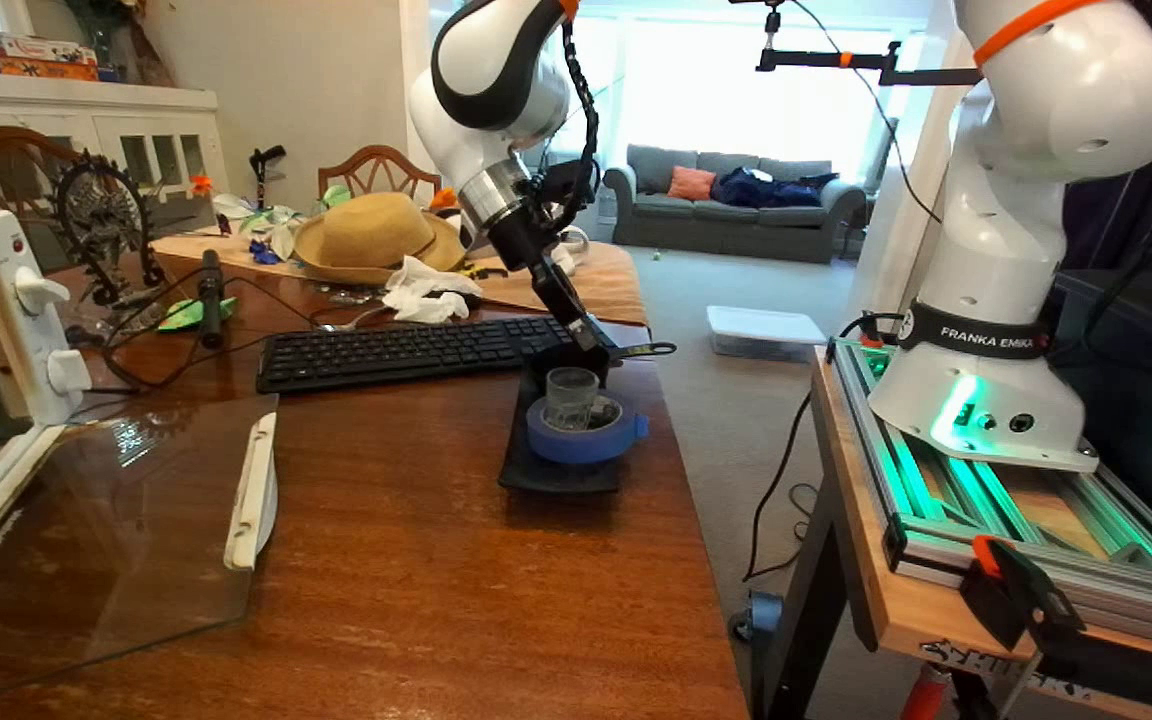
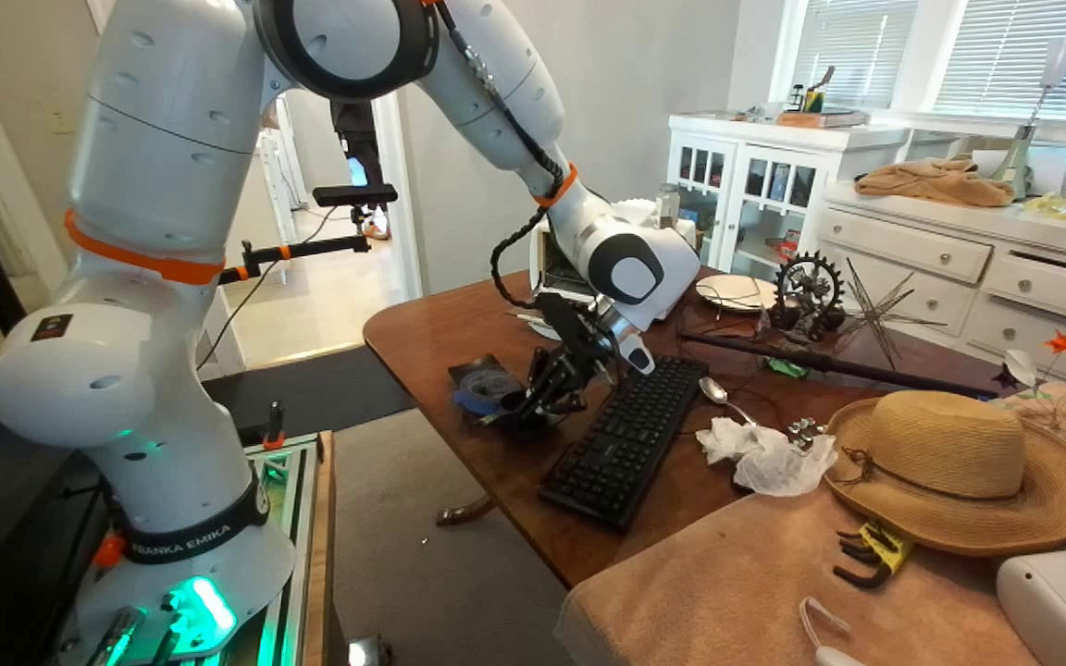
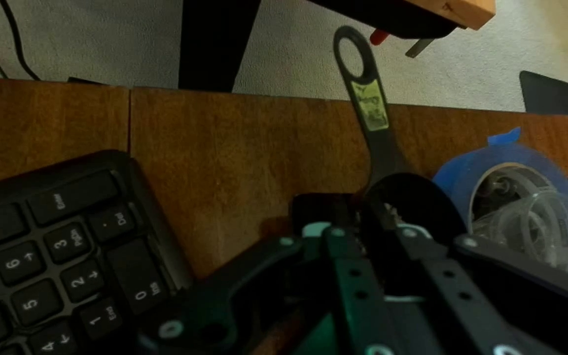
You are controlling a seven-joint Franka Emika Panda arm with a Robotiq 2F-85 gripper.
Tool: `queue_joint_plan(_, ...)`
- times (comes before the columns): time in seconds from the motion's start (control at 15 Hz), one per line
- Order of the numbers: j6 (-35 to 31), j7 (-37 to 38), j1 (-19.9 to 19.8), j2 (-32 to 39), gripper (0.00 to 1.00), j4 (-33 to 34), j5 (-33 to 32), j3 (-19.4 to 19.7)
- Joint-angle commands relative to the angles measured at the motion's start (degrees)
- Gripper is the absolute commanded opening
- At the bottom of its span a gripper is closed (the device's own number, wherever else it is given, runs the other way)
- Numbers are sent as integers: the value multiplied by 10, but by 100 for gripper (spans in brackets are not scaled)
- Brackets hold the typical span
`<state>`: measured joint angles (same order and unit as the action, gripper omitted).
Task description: Move the black measuring cup to the right then pick up the glass cup and set it down on the desk.
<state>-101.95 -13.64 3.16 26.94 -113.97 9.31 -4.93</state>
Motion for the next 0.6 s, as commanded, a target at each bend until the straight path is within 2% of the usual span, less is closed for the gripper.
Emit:
queue_joint_plan(0.0, 11, 11, 0, 12, 0, 11, -12, -2)
queue_joint_plan(0.4, 14, 12, -2, 7, 1, 7, -12, -1)
queue_joint_plan(0.53, 33, 9, -6, 1, 1, 9, -11, 0)
